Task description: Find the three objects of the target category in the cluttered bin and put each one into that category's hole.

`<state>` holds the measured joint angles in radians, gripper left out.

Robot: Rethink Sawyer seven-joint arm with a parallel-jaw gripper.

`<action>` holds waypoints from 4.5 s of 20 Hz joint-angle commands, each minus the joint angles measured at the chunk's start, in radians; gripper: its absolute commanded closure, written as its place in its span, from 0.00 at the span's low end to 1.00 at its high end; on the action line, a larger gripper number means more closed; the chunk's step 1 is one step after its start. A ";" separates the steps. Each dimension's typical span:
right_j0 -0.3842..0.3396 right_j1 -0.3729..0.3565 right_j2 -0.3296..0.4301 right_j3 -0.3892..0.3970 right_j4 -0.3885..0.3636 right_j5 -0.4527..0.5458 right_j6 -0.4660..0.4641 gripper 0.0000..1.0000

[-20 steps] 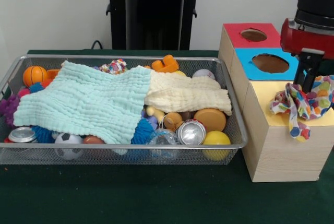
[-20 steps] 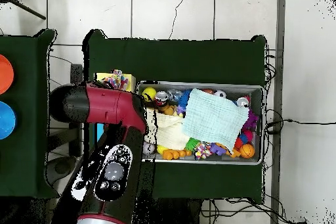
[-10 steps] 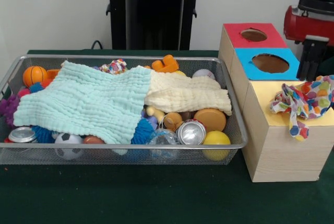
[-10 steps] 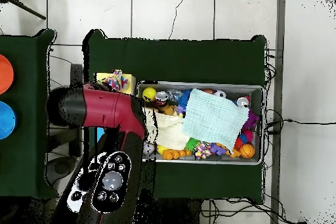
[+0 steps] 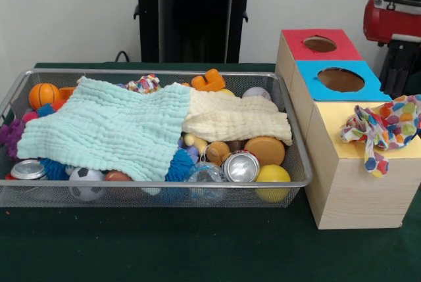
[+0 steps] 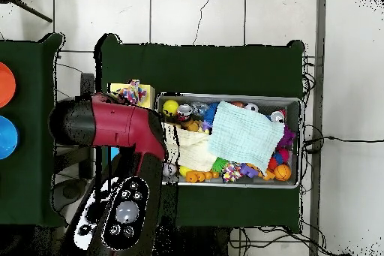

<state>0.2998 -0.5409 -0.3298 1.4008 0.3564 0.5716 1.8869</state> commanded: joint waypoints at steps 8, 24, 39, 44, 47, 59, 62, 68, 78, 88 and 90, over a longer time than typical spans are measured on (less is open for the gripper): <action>-0.042 0.094 0.068 0.047 -0.022 -0.056 0.166 1.00; -0.039 0.182 0.059 -0.035 -0.019 -0.099 0.167 1.00; -0.069 0.299 0.094 -0.097 0.003 -0.115 0.167 1.00; -0.052 0.244 0.087 -0.048 0.012 -0.072 0.181 1.00; -0.027 0.154 0.063 0.011 0.013 0.007 0.194 1.00; 0.007 0.032 0.042 0.089 0.012 0.106 0.213 1.00; 0.006 0.031 0.042 0.077 0.009 0.128 0.213 1.00; 0.005 0.048 0.035 0.034 -0.002 0.105 0.213 1.00; 0.021 0.149 -0.042 -0.098 -0.019 -0.023 0.228 1.00; 0.011 0.209 -0.022 -0.103 -0.001 -0.137 0.228 1.00; 0.007 0.231 -0.014 -0.103 0.004 -0.162 0.229 1.00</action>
<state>0.3270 -0.4060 -0.3912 1.3062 0.3566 0.4922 1.8869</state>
